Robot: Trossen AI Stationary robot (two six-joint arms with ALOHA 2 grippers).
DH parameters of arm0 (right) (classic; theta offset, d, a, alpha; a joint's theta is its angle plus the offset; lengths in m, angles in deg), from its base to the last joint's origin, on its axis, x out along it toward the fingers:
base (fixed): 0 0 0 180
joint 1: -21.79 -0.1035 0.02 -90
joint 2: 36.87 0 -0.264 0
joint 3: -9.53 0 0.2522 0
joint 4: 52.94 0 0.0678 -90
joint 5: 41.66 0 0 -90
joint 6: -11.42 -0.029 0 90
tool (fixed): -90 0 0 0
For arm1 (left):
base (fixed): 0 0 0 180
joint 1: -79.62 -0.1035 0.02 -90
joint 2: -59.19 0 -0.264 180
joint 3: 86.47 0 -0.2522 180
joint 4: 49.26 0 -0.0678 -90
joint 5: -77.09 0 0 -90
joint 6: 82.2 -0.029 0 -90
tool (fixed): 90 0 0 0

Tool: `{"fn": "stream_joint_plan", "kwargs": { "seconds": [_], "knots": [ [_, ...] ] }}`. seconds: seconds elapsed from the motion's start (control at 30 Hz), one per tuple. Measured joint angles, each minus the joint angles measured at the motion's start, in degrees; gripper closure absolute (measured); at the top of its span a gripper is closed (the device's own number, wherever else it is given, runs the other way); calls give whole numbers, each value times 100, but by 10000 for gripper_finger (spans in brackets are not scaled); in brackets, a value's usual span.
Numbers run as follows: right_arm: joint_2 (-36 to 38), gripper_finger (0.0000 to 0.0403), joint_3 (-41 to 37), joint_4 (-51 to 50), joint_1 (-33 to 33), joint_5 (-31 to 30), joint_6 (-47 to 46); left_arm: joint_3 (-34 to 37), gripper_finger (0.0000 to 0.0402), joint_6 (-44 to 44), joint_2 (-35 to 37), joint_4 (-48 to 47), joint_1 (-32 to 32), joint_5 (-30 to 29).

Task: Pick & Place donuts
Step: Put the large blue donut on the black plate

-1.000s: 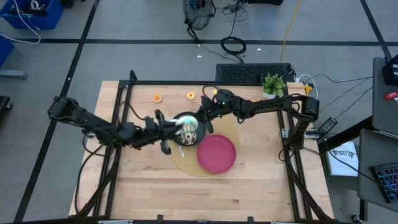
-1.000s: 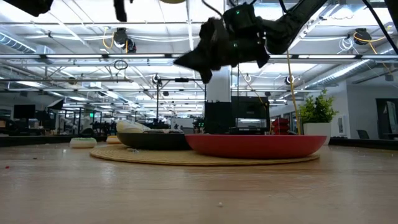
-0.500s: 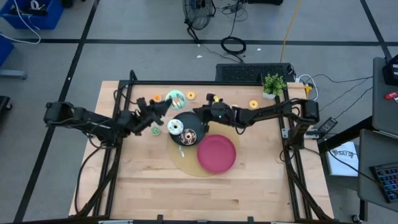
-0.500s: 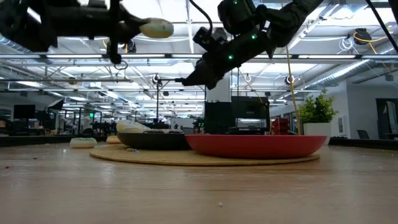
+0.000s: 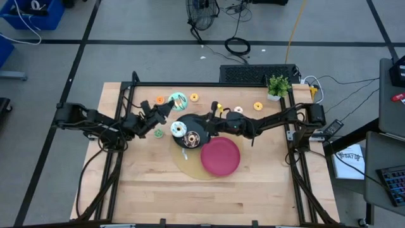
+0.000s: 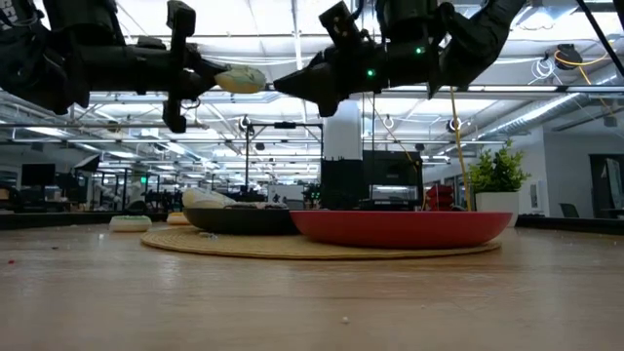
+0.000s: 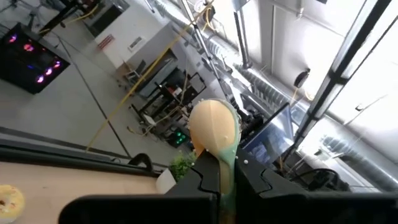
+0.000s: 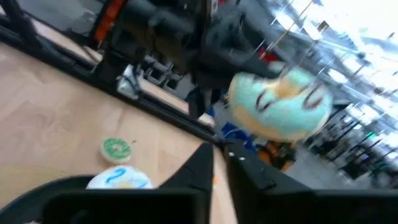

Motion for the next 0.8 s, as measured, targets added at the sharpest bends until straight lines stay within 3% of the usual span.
{"fn": "stream_joint_plan", "kwargs": {
  "seconds": [0.27, 0.37, 0.53, 0.8],
  "knots": [
    [-2, 182, 8, 591, 156, 200, -97, -2, 383, 39, -16, 62, 0, 53],
    [-2, 132, 157, 664, 246, 197, -235, -2, 389, 39, -16, 90, 0, 59],
    [-259, 92, 581, 458, 343, 225, -640, -36, 387, 17, -16, 205, 0, 229],
    [-763, 74, 1005, 435, 346, 44, -37, -192, 389, -118, -16, 71, 0, 311]
  ]
}}
